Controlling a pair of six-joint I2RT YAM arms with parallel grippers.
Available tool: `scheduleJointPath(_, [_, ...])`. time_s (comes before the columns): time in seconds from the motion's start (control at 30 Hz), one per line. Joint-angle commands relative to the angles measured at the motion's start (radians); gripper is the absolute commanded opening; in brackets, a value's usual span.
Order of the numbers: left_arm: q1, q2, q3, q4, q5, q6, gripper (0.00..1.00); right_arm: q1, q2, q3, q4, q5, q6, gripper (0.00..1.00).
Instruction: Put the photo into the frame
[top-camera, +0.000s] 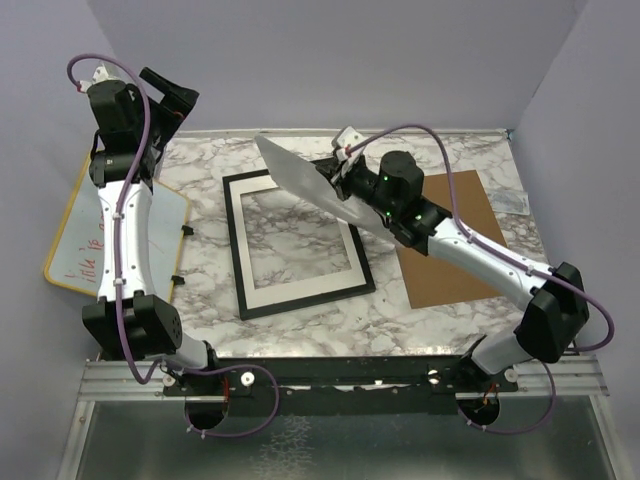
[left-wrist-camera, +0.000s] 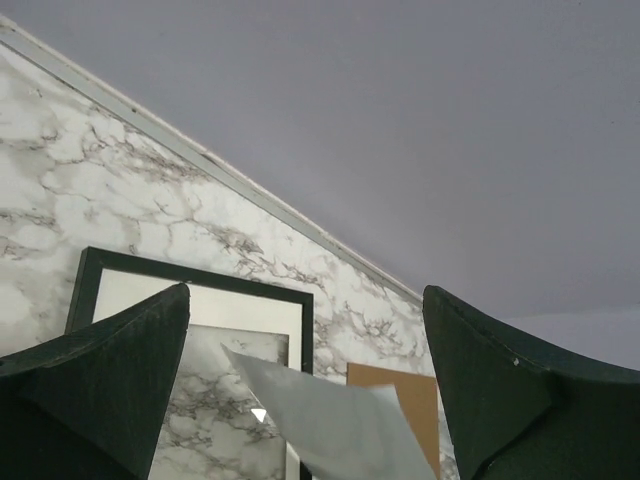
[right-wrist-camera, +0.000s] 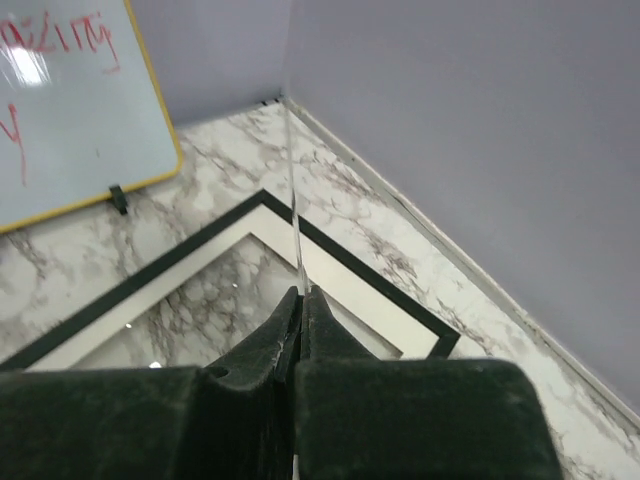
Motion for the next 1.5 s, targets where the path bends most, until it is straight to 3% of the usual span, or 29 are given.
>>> scheduleJointPath(0.0, [0.003,-0.023,-0.067,-0.042,-0.052,0.06,0.99,-0.027,0.056,0.148,-0.192,-0.085,0.193,0.01])
scheduleJointPath(0.23, [0.003,-0.037,-0.222,-0.03,-0.033,0.076,0.99,-0.067,0.171,0.296,-0.387,-0.212,0.41,0.0])
scheduleJointPath(0.43, [0.003,-0.054,-0.393,-0.009,0.029,0.069,0.99,-0.09,0.22,0.267,-0.444,-0.17,0.403,0.01])
scheduleJointPath(0.5, [0.002,-0.079,-0.454,-0.008,0.004,0.078,0.99,-0.09,0.214,0.246,-0.444,-0.128,0.37,0.14])
scheduleJointPath(0.6, [0.003,-0.107,-0.512,-0.01,-0.078,0.111,0.99,-0.089,0.188,0.177,-0.396,-0.093,0.344,0.44])
scheduleJointPath(0.77, [0.003,-0.102,-0.569,-0.028,-0.077,0.139,0.99,-0.077,0.213,0.185,-0.539,-0.135,0.285,0.51])
scheduleJointPath(0.83, [0.001,-0.103,-0.595,-0.027,-0.046,0.149,0.98,-0.053,0.194,0.137,-0.553,-0.11,0.285,0.58])
scheduleJointPath(0.97, [-0.003,-0.1,-0.636,-0.03,-0.019,0.159,0.98,0.055,0.134,0.012,-0.6,0.064,0.226,0.73])
scheduleJointPath(1.1, [-0.003,-0.087,-0.645,-0.04,0.004,0.171,0.97,0.162,0.092,-0.062,-0.685,0.238,0.245,0.78])
scheduleJointPath(1.33, [-0.009,-0.103,-0.648,-0.045,-0.026,0.198,0.97,0.394,0.087,-0.117,-0.815,0.395,0.345,0.81])
scheduleJointPath(1.47, [-0.008,-0.13,-0.677,-0.054,-0.002,0.226,0.97,0.544,0.19,-0.036,-0.947,0.553,0.476,0.81])
